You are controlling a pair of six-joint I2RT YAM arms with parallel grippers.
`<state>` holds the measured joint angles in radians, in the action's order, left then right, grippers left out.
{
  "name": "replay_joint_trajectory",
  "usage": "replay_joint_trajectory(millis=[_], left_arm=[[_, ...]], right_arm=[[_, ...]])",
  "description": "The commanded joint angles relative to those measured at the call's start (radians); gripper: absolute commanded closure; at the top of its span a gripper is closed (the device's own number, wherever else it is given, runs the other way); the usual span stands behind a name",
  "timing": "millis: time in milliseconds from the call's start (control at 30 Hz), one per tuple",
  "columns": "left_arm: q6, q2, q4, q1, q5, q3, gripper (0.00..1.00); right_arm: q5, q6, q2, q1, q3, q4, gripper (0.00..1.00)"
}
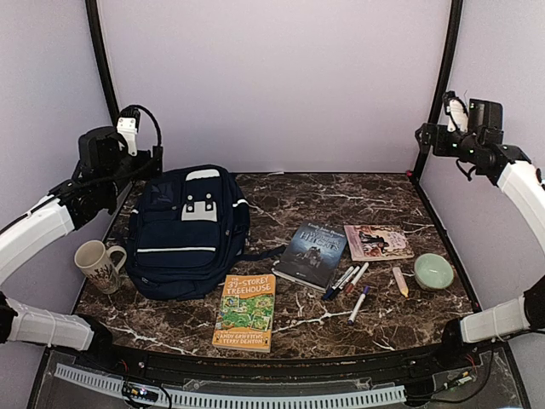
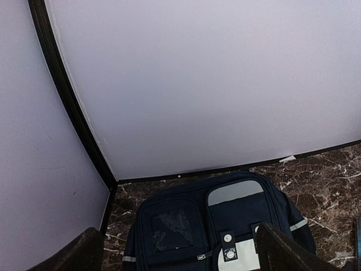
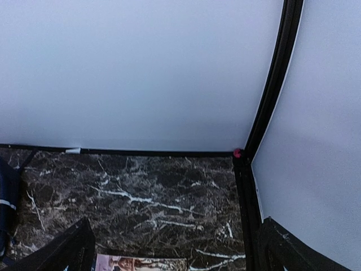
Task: Pack the student bag
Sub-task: Move the book to the center of the board.
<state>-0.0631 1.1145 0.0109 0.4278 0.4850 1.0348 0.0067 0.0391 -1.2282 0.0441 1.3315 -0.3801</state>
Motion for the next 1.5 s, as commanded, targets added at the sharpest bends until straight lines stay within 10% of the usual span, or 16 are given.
replay_joint_trajectory(millis=[0,300,967,1467], left_arm=[[0.011,-0.005,0.041,-0.042,-0.141,-0.072,0.05],[0.064,-0.003,-0.014,-0.109,-0.482,-0.173,0.18],[0.097,-0.027,-0.117,-0.136,-0.822,-0.319,0.21],[0.1,-0.06,-0.116,-0.134,-0.858,-0.328,0.21]], right_arm=[[-0.073,-0.045,0.008,-0.015,-0.091,0.046,0.0],[-0.19,-0.221,-0.049,0.107,-0.225,0.007,0.06],[0.011,-0.614,-0.529,0.899,-0.158,0.015,0.01],[0.302,-0.495,-0.84,0.885,0.042,0.022,0.17]])
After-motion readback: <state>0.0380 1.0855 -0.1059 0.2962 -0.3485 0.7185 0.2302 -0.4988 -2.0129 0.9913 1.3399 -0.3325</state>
